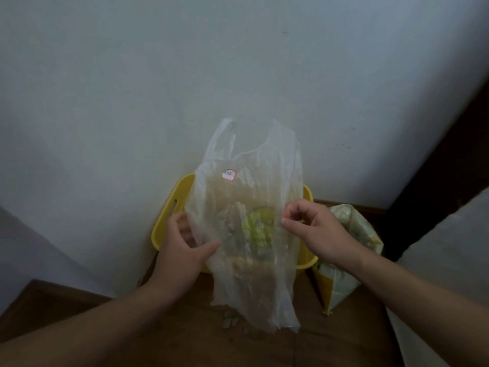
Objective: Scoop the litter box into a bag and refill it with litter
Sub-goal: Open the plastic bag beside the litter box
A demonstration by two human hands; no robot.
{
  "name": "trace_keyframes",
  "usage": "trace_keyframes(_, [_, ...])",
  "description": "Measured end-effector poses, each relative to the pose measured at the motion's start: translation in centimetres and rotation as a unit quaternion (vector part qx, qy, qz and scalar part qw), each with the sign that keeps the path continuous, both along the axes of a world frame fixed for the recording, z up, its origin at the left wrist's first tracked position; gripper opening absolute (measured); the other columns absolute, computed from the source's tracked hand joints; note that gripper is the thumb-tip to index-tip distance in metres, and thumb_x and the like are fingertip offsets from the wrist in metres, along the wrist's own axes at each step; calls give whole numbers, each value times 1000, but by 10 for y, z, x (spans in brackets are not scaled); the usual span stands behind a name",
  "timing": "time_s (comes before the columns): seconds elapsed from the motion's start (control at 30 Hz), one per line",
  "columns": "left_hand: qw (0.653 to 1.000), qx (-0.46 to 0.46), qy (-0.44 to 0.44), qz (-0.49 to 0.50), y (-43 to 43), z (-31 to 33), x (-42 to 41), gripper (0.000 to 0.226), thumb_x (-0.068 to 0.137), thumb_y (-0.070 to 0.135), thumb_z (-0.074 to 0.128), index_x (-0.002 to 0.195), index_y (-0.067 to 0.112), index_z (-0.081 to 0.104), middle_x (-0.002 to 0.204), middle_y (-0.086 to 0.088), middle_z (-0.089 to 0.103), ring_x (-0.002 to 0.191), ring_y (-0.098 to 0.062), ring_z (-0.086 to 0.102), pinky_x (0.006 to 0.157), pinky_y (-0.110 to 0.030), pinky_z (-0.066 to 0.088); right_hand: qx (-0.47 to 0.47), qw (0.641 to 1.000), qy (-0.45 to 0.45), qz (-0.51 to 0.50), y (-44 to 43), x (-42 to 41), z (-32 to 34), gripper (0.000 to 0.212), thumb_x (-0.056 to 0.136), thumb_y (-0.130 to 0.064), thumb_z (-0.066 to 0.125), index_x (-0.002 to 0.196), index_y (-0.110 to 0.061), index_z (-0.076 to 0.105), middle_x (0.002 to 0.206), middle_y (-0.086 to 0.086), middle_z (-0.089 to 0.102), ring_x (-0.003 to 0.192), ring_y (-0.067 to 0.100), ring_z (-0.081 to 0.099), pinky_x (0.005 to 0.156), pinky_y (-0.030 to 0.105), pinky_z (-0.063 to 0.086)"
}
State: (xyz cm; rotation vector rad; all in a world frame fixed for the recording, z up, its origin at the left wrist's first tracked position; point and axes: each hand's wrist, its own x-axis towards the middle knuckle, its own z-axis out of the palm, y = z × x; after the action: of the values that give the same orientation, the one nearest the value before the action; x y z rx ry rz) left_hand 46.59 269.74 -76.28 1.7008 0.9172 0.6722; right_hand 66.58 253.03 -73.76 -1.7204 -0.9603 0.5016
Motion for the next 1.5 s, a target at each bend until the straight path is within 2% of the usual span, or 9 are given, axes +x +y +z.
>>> trace_keyframes(0.17, [993,113,-10,14,24,19,9,89,68,24,85,142,22,35,136,2,47,122,-13,49,98,-35,47,-14,1000,-20,15,-6,-2,-3,18,88,-14,69,77,-28,65,75,-9,63,75,7,59,71,25,50])
trace_keyframes(0.3, [987,139,-69,-33,26,46,30,63,69,24,78,124,25,47,121,4,56,95,-12,63,78,-26,53,-17,999,-31,24,-11,-2,-7,21,88,-12,69,77,-29,65,73,-4,62,71,11,58,67,27,50])
trace_keyframes(0.43, [981,167,-38,-87,32,55,46,57,76,24,82,124,31,51,107,15,62,64,-19,63,62,-30,52,-19,998,-51,42,-20,-4,-6,24,88,-11,69,78,-32,65,75,-5,62,69,7,57,65,22,49])
trace_keyframes(0.57, [982,138,36,-120,42,47,59,65,72,30,82,130,27,53,119,15,62,67,-16,56,64,-34,49,-23,997,-53,42,-32,0,-12,24,87,-12,70,78,-33,65,76,-4,62,71,9,57,67,29,49])
trace_keyframes(0.77, [979,63,129,-144,36,36,66,12,80,15,80,87,17,70,74,1,65,42,-4,52,40,-19,41,-18,999,-29,19,-48,6,-15,24,86,-8,71,77,-30,66,71,-1,62,67,9,55,64,29,46])
trace_keyframes(1.03, [977,127,77,-150,20,49,54,27,72,10,84,62,31,70,57,11,65,51,3,55,56,-20,47,5,1000,3,-17,-45,5,5,17,81,-6,76,73,-19,68,72,24,60,62,17,50,59,30,42])
trace_keyframes(1.13, [971,158,65,-168,9,63,40,25,72,9,84,66,30,71,57,12,65,51,4,56,53,-12,44,19,1000,-4,-12,-35,-2,22,9,81,-10,77,78,-14,69,60,6,56,54,10,45,50,23,37])
trace_keyframes(1.23, [958,211,50,-188,-2,76,27,13,71,15,85,74,26,78,61,12,69,58,0,62,55,-16,49,29,999,-31,7,-20,-11,43,8,82,-13,77,83,-17,70,61,-2,57,57,12,49,56,28,41])
trace_keyframes(1.5, [857,463,26,-226,-28,92,-1,15,72,38,72,82,29,79,67,9,70,63,-6,59,55,-16,38,105,990,-78,56,28,-56,109,5,82,-19,73,86,-18,71,71,20,66,61,30,56,58,41,48])
